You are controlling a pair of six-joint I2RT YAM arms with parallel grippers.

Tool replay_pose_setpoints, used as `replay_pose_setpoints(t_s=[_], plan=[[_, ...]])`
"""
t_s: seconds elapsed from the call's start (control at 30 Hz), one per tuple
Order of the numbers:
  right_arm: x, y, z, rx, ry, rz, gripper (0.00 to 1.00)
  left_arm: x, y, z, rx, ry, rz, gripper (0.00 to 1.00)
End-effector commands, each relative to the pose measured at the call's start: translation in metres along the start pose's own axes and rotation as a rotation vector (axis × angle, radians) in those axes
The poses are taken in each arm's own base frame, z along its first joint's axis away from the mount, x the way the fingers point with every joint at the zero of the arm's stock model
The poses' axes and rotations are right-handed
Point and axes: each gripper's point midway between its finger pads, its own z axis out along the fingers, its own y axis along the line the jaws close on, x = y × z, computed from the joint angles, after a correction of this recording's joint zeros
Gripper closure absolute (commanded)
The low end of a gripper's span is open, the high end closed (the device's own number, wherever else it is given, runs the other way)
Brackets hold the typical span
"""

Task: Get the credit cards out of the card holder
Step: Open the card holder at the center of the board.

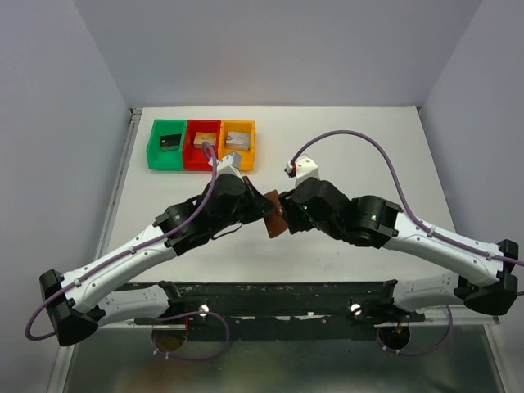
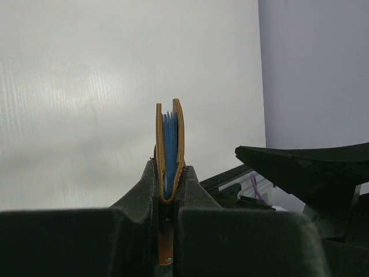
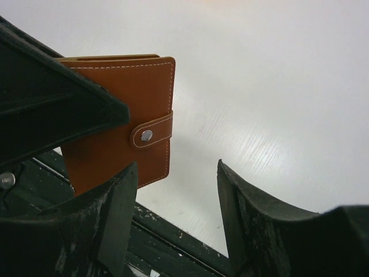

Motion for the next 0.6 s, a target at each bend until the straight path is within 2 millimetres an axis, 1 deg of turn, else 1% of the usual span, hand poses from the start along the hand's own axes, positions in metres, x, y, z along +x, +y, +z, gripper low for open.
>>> replay_pose_setpoints(t_s=[0.0, 0.07, 0.37, 0.57], plan=[[-0.009, -0.004, 0.0, 0.055, -0.026, 0.009, 0.36, -0.001, 0.003, 0.001, -0.022, -0.019, -0.07, 1.0], [-0.012, 0.0, 0.001, 0.04, -0.036, 0.021, 0.36, 0.001, 0.003, 0.001, -0.017, -0.017, -0.082, 1.0], [-0.013, 0.02, 0.006, -0.021, -0.025, 0.033, 0.36, 0.004, -0.001, 0.003, 0.006, -0.012, -0.099, 1.0], [-0.003, 0.024, 0.016, -0.008, 0.013, 0.024, 0.36, 0.004, -0.008, 0.002, 0.052, -0.015, -0.108, 1.0]])
